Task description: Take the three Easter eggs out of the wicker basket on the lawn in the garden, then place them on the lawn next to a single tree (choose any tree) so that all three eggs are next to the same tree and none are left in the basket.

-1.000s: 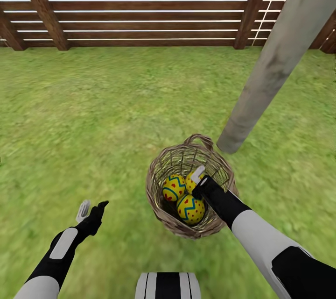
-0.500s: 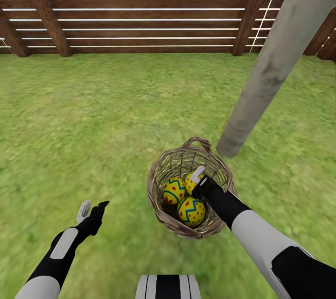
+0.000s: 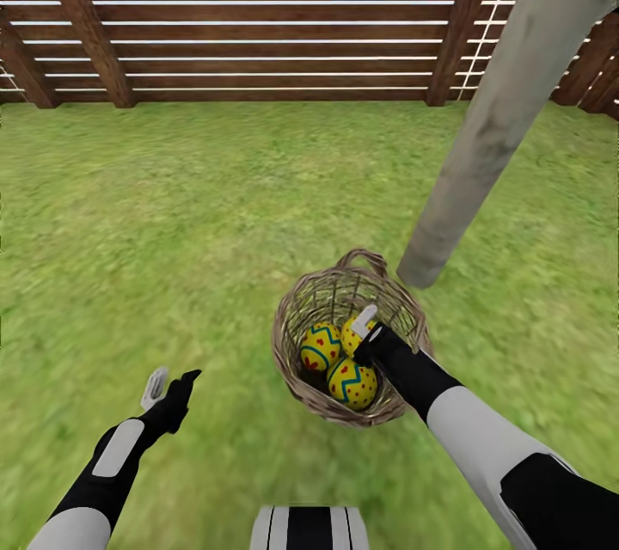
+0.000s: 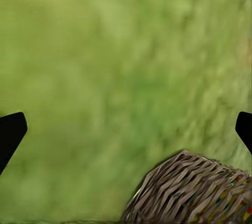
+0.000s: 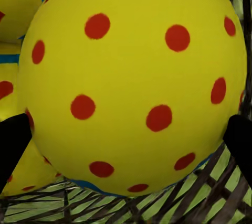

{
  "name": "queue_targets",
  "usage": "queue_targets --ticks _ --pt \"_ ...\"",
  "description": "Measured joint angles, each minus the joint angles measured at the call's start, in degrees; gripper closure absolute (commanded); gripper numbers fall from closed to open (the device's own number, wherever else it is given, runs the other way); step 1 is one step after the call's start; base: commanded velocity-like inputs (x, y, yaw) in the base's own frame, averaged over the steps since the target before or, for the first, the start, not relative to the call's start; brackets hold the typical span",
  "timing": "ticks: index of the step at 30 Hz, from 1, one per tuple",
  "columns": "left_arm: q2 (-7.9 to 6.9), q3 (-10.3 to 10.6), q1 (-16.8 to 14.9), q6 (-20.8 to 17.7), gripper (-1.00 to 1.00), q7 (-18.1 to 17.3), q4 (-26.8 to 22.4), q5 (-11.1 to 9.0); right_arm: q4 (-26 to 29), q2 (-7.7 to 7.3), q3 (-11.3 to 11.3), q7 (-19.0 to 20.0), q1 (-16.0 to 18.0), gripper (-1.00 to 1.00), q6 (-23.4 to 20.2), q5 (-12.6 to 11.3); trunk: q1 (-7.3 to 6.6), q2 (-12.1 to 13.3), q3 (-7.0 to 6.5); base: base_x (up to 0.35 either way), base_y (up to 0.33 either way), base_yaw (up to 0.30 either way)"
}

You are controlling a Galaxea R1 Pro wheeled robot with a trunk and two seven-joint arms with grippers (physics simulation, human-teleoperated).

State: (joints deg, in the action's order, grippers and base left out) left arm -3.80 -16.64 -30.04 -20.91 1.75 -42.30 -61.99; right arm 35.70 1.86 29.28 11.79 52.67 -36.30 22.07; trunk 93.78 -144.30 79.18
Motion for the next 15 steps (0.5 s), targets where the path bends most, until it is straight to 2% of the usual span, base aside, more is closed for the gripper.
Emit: queue_targets --ticks 6,15 --pt "0.00 0.00 0.00 0.00 -1.00 -0.08 0.00 0.05 0.06 0.07 0.01 -0.01 0.03 1.00 0.03 0.21 -0.03 0.00 0.00 -0.043 0.000 0.000" --pt "0.00 0.07 0.00 -0.03 -1.00 0.05 0.00 0.16 0.12 0.07 0.04 0.00 -0.02 1.00 0.09 0.01 -0.26 0.12 -1.99 0.000 0.000 0.000"
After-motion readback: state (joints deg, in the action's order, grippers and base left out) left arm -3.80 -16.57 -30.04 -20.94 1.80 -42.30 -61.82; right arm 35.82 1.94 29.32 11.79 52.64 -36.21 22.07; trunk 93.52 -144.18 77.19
